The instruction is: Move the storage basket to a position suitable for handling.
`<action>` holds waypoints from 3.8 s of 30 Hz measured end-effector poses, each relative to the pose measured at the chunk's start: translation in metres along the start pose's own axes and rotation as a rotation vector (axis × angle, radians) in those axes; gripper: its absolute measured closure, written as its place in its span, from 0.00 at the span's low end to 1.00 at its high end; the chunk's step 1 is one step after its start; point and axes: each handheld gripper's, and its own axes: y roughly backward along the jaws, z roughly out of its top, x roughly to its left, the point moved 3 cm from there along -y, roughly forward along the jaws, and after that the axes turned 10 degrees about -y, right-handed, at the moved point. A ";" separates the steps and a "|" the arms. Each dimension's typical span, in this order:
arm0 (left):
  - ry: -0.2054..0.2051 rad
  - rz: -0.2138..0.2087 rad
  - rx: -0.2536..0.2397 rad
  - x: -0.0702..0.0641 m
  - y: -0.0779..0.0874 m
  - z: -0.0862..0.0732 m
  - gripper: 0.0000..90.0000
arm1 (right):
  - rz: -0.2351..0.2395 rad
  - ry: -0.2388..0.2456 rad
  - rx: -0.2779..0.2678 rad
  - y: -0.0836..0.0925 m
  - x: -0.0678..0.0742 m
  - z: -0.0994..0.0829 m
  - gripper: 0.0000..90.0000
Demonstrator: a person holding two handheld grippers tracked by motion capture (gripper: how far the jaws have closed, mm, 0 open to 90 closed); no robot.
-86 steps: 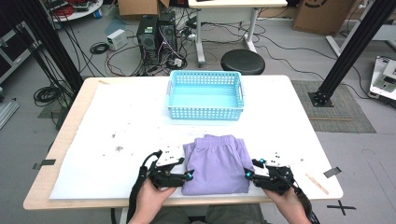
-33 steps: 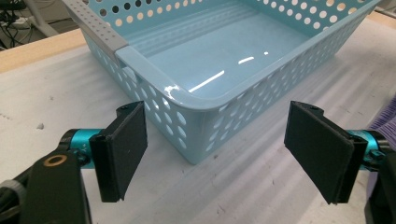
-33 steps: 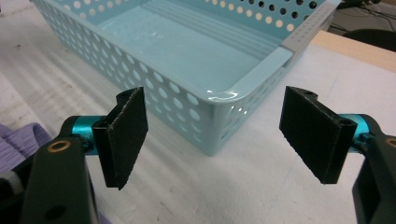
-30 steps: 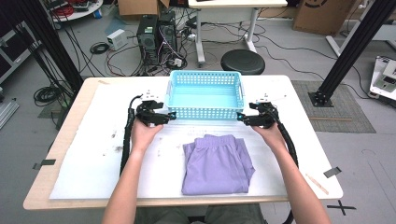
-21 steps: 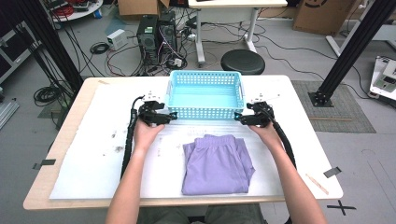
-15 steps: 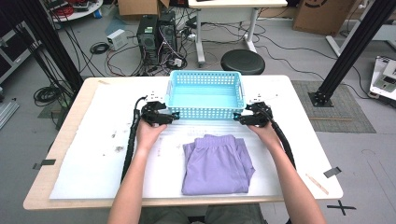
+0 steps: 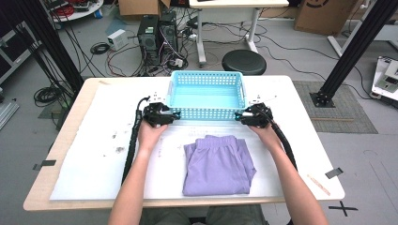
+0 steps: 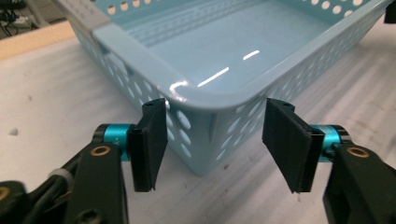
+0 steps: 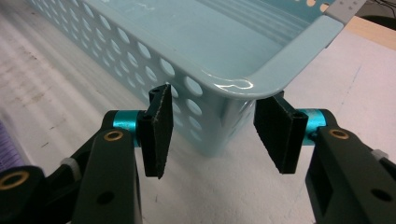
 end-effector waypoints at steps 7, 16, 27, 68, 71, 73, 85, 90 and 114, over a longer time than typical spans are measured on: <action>-0.017 -0.005 0.026 -0.005 0.000 0.002 0.47 | -0.003 -0.009 0.018 0.004 -0.001 0.000 0.54; -0.030 -0.024 0.065 -0.012 0.003 0.005 0.48 | -0.002 -0.014 0.032 0.012 -0.001 -0.002 0.54; -0.030 -0.035 0.053 -0.035 0.012 0.002 0.49 | 0.011 -0.013 0.039 0.029 0.000 -0.015 0.54; -0.042 -0.043 0.060 -0.078 0.030 -0.003 0.50 | 0.030 -0.015 0.019 0.066 0.012 -0.049 0.54; -0.044 -0.042 0.060 -0.079 0.031 -0.004 0.50 | 0.031 -0.015 0.019 0.066 0.012 -0.050 0.54; -0.045 -0.035 0.056 -0.079 0.031 -0.005 0.50 | 0.031 -0.020 0.021 0.066 0.012 -0.050 0.54; -0.054 -0.036 0.047 -0.080 0.031 -0.006 0.48 | 0.052 -0.015 0.014 0.066 0.011 -0.052 0.45; -0.082 -0.020 0.047 -0.079 0.033 -0.006 0.39 | 0.057 -0.032 0.011 0.067 0.009 -0.051 0.37; -0.025 0.130 -0.058 -0.033 0.095 -0.014 0.30 | 0.050 -0.094 -0.182 0.114 -0.013 -0.046 0.27</action>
